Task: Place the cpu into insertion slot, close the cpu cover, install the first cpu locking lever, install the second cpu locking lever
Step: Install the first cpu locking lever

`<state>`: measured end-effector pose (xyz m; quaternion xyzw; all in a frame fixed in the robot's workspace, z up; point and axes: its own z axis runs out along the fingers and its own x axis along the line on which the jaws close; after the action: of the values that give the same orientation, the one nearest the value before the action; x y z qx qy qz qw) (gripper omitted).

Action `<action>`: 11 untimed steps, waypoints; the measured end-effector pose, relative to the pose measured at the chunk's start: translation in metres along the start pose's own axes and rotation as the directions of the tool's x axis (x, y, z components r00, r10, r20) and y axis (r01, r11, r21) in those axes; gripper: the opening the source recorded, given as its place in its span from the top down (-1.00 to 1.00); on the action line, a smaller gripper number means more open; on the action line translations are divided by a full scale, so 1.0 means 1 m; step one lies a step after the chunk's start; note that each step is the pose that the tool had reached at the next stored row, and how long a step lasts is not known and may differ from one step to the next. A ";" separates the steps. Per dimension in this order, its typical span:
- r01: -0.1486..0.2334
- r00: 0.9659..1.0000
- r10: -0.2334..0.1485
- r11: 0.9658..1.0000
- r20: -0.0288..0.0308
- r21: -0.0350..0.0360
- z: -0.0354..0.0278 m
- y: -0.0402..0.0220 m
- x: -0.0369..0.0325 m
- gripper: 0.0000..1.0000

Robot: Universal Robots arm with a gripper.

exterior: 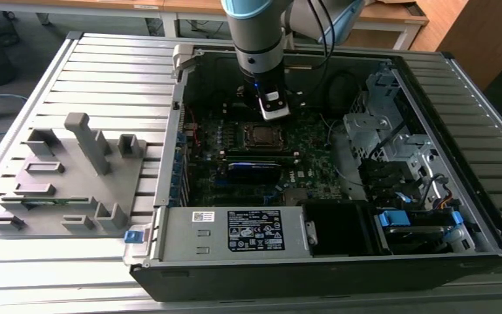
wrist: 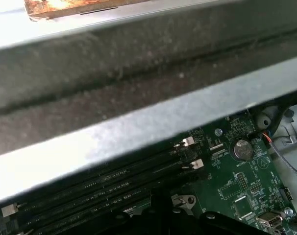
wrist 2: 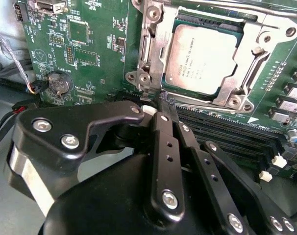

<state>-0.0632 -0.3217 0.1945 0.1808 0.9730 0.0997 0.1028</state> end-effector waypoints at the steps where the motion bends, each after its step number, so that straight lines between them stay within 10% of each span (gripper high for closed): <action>1: 0.000 1.000 0.000 1.000 0.000 0.000 0.0000 0.0000 0.0000 0.79; 11: 0.000 1.000 0.000 1.000 0.001 -0.003 -0.0082 0.0024 -0.0001 0.79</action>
<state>-0.0642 -0.3208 0.2029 0.1808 0.9728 0.1010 0.1037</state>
